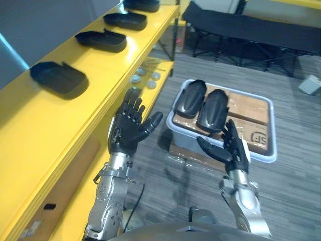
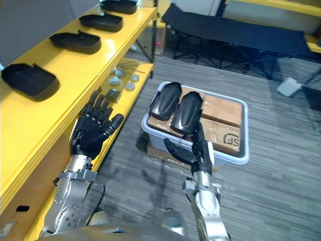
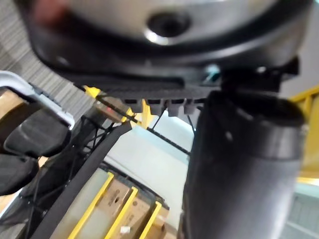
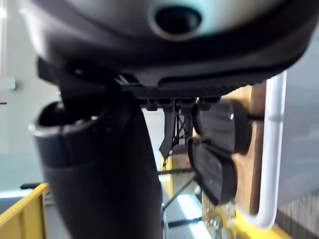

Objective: Walk over and take three plastic housings, then place them on the shelf

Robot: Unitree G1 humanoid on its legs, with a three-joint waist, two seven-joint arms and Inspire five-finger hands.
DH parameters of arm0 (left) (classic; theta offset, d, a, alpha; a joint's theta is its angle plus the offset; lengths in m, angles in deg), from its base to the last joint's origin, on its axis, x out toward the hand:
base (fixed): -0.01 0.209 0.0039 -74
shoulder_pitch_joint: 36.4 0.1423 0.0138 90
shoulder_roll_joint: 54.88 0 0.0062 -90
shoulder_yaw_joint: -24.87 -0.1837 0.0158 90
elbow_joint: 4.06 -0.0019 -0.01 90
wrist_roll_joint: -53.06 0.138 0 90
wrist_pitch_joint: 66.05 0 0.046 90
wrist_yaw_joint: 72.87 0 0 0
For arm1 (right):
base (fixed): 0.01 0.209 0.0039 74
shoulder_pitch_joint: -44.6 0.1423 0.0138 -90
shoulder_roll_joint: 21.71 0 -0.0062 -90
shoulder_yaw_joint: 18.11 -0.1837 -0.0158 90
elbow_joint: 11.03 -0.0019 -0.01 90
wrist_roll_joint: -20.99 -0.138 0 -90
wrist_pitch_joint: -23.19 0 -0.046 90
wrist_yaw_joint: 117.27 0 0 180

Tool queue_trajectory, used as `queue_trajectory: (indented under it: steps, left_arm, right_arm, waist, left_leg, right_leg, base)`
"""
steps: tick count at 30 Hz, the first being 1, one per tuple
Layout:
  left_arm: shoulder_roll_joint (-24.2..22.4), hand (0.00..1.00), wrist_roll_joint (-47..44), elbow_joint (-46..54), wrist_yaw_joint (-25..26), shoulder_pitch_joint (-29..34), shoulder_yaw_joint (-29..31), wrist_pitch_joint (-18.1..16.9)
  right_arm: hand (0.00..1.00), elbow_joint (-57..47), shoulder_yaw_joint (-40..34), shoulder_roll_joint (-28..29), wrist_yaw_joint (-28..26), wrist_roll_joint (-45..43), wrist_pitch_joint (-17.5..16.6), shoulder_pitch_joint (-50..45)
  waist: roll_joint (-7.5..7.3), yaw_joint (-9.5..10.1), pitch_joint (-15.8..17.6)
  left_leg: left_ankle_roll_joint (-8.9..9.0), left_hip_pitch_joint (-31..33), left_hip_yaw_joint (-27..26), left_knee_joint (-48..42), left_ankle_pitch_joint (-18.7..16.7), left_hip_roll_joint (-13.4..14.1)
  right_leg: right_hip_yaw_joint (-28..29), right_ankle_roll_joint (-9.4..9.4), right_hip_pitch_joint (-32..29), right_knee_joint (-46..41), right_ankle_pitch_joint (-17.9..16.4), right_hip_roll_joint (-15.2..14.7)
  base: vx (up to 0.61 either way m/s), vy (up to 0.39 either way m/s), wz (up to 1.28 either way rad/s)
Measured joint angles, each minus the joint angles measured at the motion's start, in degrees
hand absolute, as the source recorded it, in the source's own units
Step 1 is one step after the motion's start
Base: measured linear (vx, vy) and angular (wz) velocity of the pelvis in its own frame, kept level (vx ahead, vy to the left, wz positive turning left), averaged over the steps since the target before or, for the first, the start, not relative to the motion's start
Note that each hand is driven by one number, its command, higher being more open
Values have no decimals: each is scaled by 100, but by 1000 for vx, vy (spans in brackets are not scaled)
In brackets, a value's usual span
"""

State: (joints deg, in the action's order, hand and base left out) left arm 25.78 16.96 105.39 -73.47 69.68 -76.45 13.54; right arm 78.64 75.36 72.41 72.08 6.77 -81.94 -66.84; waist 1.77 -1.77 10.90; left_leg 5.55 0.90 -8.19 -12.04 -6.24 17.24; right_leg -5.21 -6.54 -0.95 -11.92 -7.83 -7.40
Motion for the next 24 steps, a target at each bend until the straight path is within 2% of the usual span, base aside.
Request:
queue_trajectory:
  steps: [2, 3, 5, 6, 8, 10, 12, 15, 17, 20, 21, 24]
  left_arm:
    - [28, 100, -5, -116, -111, -1, -14, -66]
    - [4, 100, -6, -147, -132, 10, -20, -66]
    - [2, 100, 3, -156, -134, 20, -40, -66]
    - [4, 100, 3, -158, -135, 13, -88, -66]
    - [5, 100, 0, -156, -239, -53, -233, -64]
    - [49, 100, 75, -168, -285, -252, -471, -29]
    - [104, 100, 135, -167, -323, -290, -524, 22]
    - [308, 100, 516, -169, -196, -289, -544, 72]
    - [376, 100, 557, -170, -120, -290, -508, 86]
    - [339, 100, 749, -192, -37, -290, -375, 137]
    - [282, 100, 751, -191, -1, -274, -160, 197]
    - [283, 100, 751, -191, -1, -274, -160, 197]
  right_arm:
    - [100, -13, -66, -1, -32, -76, -6, -214]
    - [100, -27, -80, -10, -32, -76, -5, -266]
    - [100, -68, -75, -17, -10, -73, -4, -243]
    - [100, -75, -78, -4, 49, -72, -4, -213]
    - [100, -120, -66, 64, 236, -21, -3, -193]
    - [100, -131, -68, 171, 577, -28, 6, -127]
    - [100, -101, -130, 346, 737, -68, -12, -87]
    - [100, -101, -187, 638, 873, -65, -198, -88]
    - [100, -101, -189, 684, 871, -66, -313, -131]
    - [100, -100, -234, 735, 859, -66, -347, -142]
    - [100, -34, -291, 737, 622, -71, -442, -145]
    - [100, -34, -291, 737, 622, -71, -442, -145]
  waist:
    - [10, -38, -4]
    - [33, -37, -1]
    - [85, -23, 1]
    - [159, -20, -45]
    - [165, -22, -54]
    - [90, -13, -33]
    - [13, -4, -46]
    - [-150, 2, -106]
    - [-251, 2, -153]
    - [-267, 4, -167]
    - [-356, 12, -281]
    - [-356, 12, -281]
  left_leg:
    - [-252, -35, 173, 19, -92, -186]
    - [-315, -38, 266, 2, -137, -285]
    - [-322, 67, 331, -213, -240, -385]
    - [-306, 62, 333, -237, -247, -462]
    - [-260, 51, 346, -186, -254, -614]
    - [65, 63, 358, -93, -238, -756]
    - [152, 69, 333, -60, -238, -793]
    - [160, 100, 322, -51, -243, -819]
    - [184, 173, 334, -78, -261, -852]
    - [210, 169, 371, -103, -278, -855]
    - [255, 249, 427, -397, -414, -827]
    - [255, 249, 427, -398, -414, -827]
  right_leg:
    - [135, -11, -104, -4, 63, -47]
    - [252, 14, -173, 2, 111, -53]
    - [474, -27, -277, 34, 215, -65]
    - [572, -157, -285, 88, 342, -115]
    - [551, -241, -291, 178, 428, -252]
    - [551, -357, -288, 315, 535, -406]
    - [466, -350, -262, 447, 710, -454]
    - [229, -328, -163, 733, 945, -491]
    - [198, -327, -147, 821, 948, -527]
    - [83, -319, -49, 916, 942, -536]
    - [40, -277, 8, 915, 918, -526]
    - [40, -278, 8, 915, 918, -526]
  base:
    - [-21, 38, -54]
    - [5, 41, -59]
    - [48, 70, -57]
    - [96, 106, -39]
    - [67, 148, -18]
    - [6, 131, 2]
    - [-17, 114, -5]
    - [-11, 49, -2]
    - [-7, 8, 2]
    - [-14, 0, 5]
    - [0, 0, 0]
    - [0, 0, 0]
